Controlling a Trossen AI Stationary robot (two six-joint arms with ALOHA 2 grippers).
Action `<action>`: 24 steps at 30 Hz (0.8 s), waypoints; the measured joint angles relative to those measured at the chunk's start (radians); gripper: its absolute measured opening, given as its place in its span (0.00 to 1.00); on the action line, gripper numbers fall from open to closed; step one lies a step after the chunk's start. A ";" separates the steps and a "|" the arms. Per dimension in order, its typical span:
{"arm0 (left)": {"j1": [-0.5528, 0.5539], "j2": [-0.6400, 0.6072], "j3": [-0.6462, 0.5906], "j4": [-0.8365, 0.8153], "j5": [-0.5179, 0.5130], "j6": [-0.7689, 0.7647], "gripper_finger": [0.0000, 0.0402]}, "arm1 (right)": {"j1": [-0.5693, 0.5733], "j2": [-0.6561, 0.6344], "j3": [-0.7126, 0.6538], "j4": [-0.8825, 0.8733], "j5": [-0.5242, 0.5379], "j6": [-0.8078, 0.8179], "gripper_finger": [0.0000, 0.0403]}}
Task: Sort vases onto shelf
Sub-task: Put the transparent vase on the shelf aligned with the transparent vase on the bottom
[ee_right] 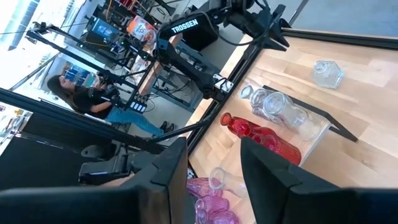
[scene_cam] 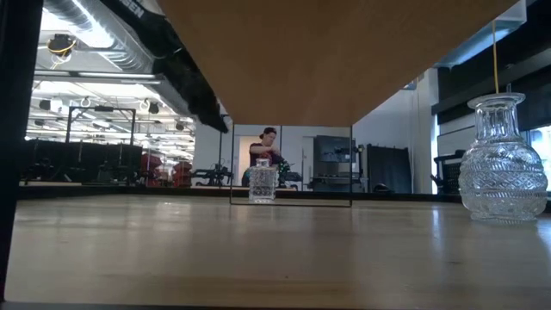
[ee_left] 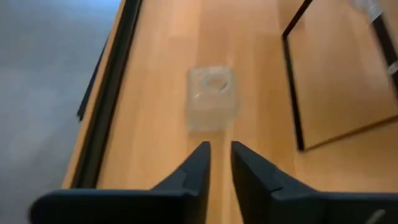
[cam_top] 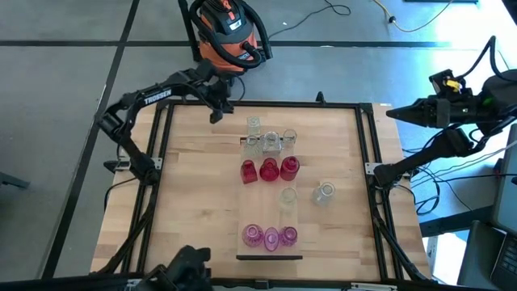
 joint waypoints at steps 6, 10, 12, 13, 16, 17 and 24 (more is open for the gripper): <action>-0.098 0.000 0.000 0.076 -0.022 -0.101 0.35 | 0.000 0.000 0.000 0.000 0.000 0.000 0.33; -0.169 0.000 0.000 0.128 -0.189 -0.162 0.46 | 0.000 0.000 0.000 0.000 0.000 0.000 0.33; -0.184 0.000 0.000 0.146 -0.203 -0.213 0.50 | 0.000 0.000 0.000 0.000 0.000 0.000 0.33; -0.188 0.000 0.000 0.154 -0.194 -0.248 0.51 | 0.000 0.000 0.000 0.000 0.000 0.000 0.33; -0.195 0.000 0.000 0.163 -0.182 -0.320 0.52 | 0.000 0.000 0.000 0.000 0.000 0.000 0.33; -0.197 0.000 0.000 0.171 -0.180 -0.332 0.53 | 0.000 0.000 0.000 0.000 0.000 0.000 0.33; -0.192 0.055 0.024 0.211 -0.139 -0.518 0.49 | 0.000 0.000 0.000 0.000 0.000 0.000 0.33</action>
